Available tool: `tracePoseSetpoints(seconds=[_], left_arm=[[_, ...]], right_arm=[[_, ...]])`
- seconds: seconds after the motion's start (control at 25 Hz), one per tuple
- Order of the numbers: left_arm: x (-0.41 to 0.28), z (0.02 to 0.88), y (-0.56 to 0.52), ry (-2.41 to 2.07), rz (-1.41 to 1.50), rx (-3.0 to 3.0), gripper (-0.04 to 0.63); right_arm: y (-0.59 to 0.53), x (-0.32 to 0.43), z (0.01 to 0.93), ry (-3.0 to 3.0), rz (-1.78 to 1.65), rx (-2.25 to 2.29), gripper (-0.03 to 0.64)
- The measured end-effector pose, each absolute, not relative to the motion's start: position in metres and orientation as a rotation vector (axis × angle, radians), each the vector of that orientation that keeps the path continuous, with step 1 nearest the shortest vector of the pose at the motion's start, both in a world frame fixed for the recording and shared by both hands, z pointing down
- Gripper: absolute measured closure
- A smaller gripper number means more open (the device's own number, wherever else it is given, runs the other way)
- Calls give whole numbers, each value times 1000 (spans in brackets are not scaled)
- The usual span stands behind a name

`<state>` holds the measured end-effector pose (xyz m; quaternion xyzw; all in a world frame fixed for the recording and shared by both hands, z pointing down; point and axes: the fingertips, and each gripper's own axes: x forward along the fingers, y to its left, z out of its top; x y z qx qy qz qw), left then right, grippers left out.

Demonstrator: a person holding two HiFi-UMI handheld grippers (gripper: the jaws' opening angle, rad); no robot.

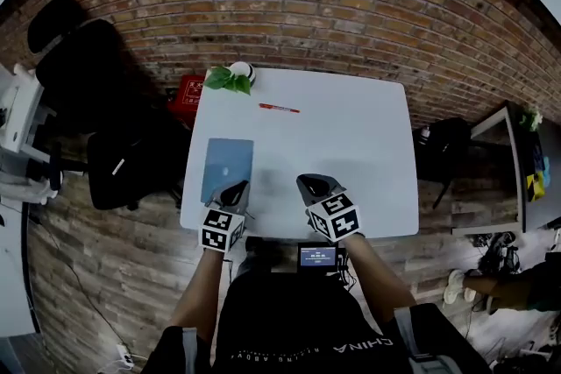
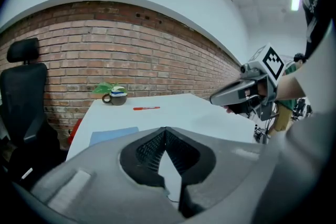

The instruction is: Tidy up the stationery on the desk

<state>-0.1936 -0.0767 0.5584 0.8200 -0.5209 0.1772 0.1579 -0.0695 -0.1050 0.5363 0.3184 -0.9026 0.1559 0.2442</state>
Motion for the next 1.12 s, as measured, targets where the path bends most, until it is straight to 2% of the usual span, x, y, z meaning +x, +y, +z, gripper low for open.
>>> tracePoseSetpoints(seconds=[0.64, 1.12], left_arm=[[-207, 566, -150, -1166, 549, 2528, 591], [-173, 572, -150, -1172, 536, 2486, 591]], right_arm=[[-146, -82, 544, -2336, 535, 1170, 608], [-161, -53, 543, -2356, 537, 1157, 608]])
